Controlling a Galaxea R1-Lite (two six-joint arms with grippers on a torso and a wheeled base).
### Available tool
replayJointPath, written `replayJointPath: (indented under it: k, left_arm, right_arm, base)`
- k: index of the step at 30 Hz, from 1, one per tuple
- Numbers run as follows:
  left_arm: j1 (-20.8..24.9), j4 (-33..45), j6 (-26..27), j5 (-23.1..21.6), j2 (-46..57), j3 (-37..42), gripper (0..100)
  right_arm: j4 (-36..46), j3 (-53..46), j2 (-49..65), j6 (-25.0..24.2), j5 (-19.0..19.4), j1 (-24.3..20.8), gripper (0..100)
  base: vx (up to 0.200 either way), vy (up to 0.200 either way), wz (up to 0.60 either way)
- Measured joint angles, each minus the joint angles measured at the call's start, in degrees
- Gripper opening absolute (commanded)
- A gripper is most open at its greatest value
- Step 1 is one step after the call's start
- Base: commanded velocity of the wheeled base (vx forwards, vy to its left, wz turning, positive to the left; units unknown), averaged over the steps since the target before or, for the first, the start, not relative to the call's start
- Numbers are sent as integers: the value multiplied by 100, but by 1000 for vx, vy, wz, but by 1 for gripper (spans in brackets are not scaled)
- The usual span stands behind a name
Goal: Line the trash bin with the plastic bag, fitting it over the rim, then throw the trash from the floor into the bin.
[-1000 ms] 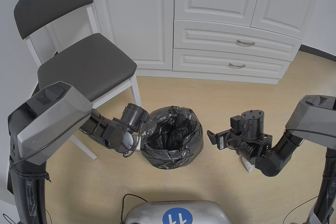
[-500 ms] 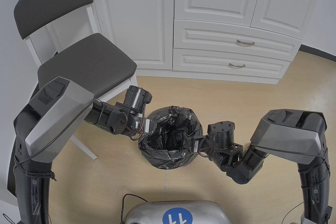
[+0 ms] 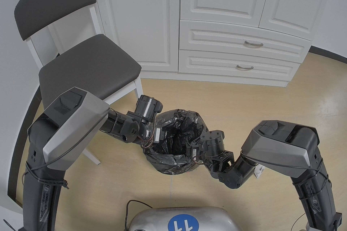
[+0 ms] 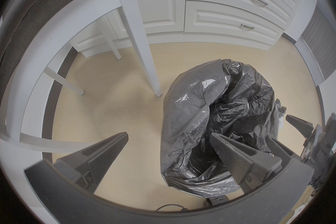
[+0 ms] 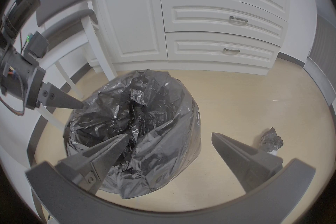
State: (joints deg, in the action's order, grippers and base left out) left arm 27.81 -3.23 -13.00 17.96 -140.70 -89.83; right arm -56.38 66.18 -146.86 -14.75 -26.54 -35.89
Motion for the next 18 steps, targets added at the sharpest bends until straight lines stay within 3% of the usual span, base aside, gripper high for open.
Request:
replayJointPath:
  k: [7, 13, 18]
  left_arm:
    - [69, -5, 6, -4, -91, -62, 100]
    - [116, -2, 17, -4, -163, -107, 100]
    - [133, -7, 162, -12, -216, -129, 100]
  right_arm:
    - [419, 168, -55, 15, -173, 12, 100]
    - [1084, -196, 226, 162, -189, 61, 100]
    - [1185, -456, 479, 343, -195, 130, 100]
  base:
    - [0, 0, 0]
    - [0, 0, 0]
    - [0, 0, 0]
